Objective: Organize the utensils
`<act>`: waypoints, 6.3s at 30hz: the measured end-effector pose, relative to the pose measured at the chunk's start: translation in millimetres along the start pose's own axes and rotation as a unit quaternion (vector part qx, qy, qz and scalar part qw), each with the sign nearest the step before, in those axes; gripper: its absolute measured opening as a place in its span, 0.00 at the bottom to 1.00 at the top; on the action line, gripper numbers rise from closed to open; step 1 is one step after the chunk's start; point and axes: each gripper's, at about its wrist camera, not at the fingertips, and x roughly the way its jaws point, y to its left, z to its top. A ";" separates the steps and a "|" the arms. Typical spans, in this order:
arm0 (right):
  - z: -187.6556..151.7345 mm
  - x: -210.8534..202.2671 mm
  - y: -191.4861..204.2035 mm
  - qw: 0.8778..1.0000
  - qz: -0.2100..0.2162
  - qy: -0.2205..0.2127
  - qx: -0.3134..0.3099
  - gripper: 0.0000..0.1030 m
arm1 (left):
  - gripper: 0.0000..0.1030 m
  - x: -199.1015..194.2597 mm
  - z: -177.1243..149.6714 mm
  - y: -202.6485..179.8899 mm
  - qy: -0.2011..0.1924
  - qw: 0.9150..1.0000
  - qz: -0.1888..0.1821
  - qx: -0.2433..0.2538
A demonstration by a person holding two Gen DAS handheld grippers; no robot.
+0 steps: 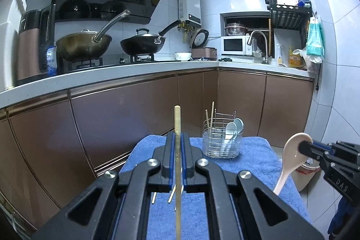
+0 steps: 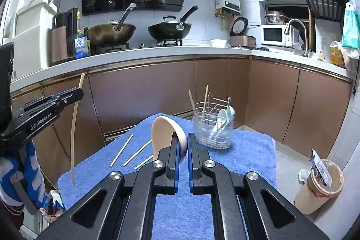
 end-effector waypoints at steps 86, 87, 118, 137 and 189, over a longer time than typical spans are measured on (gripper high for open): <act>65.6 183.4 -82.7 0.987 -0.135 -0.079 -0.040 0.28 | 0.35 204.4 93.6 -24.5 -0.123 0.981 -0.046 -0.140; 67.5 175.2 -80.3 0.987 -0.135 -0.083 -0.041 0.28 | 0.36 192.7 96.9 -21.7 -0.127 0.981 -0.046 -0.141; 61.0 -25.3 -37.3 0.988 -0.065 -0.141 0.013 0.47 | 0.51 -40.9 67.9 58.1 -0.120 0.989 0.030 -0.081; 38.0 8.3 -27.4 0.998 -0.025 -0.055 0.035 0.40 | 0.51 4.9 21.9 70.9 -0.014 0.999 0.023 -0.042; -37.9 444.3 58.9 0.915 0.033 0.401 0.035 0.14 | 0.16 384.3 -132.8 70.1 0.438 0.893 -0.108 0.005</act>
